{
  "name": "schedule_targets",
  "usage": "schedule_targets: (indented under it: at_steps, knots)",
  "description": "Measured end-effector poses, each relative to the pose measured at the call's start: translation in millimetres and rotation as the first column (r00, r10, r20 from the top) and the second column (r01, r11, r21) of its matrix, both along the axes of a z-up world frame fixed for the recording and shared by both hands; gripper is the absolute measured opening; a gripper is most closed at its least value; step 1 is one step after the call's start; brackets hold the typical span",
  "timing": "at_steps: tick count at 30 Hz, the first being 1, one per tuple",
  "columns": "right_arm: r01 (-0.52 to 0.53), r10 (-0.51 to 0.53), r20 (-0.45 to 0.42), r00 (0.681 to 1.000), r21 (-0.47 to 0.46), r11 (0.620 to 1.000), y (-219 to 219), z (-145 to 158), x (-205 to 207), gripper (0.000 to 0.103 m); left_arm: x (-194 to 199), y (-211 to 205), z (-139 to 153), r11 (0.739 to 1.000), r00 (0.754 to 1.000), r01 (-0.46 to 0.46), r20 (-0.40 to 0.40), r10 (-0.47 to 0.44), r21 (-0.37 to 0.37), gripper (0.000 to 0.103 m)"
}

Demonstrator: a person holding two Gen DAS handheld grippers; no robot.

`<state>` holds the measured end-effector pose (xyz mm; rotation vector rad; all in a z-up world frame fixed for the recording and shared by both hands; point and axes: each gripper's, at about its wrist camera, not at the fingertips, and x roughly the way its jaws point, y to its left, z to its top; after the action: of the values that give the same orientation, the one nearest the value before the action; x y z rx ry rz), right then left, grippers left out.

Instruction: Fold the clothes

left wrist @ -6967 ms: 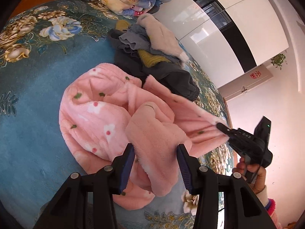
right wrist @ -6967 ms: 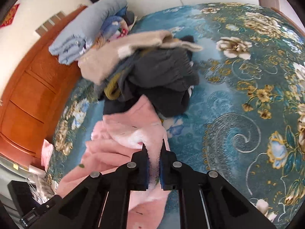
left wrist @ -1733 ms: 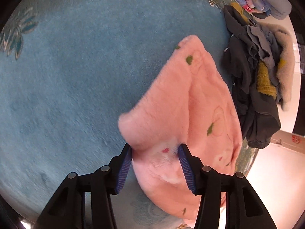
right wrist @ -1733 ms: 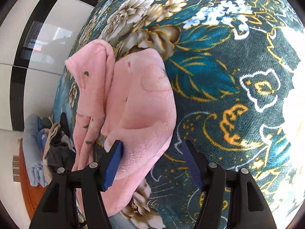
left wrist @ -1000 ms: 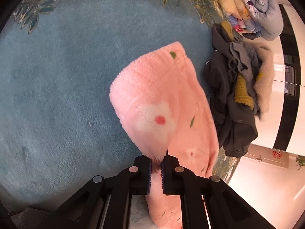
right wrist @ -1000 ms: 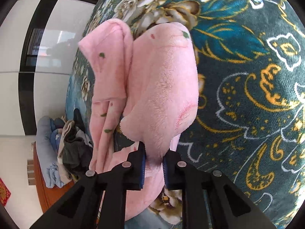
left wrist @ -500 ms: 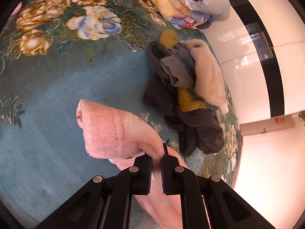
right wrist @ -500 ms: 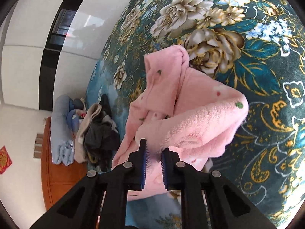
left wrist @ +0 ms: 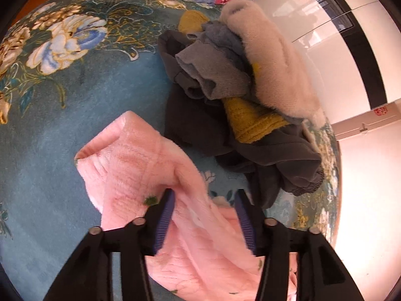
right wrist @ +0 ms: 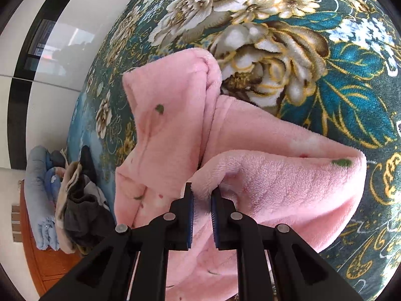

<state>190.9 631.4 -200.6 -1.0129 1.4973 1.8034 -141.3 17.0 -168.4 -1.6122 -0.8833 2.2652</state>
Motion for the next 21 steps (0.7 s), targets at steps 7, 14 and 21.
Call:
schedule_targets:
  at_steps: [7,14,21]
  knots:
    - [-0.013,0.012,0.042,0.999,0.026,1.0,-1,-12,-3,0.013,59,-59,-24,0.991,0.991,-0.129,0.05,0.127,0.022,0.065]
    - [-0.077,0.082,-0.136,0.987,0.039,0.996,-11,31,24,0.048,81,-76,-86,0.951,0.943,-0.283,0.217,0.253,0.121,0.063]
    - [0.029,-0.025,-0.08,0.997,0.048,0.998,2,33,89,0.049,71,-57,-111,0.929,0.918,-0.34,0.268,0.293,0.148,0.03]
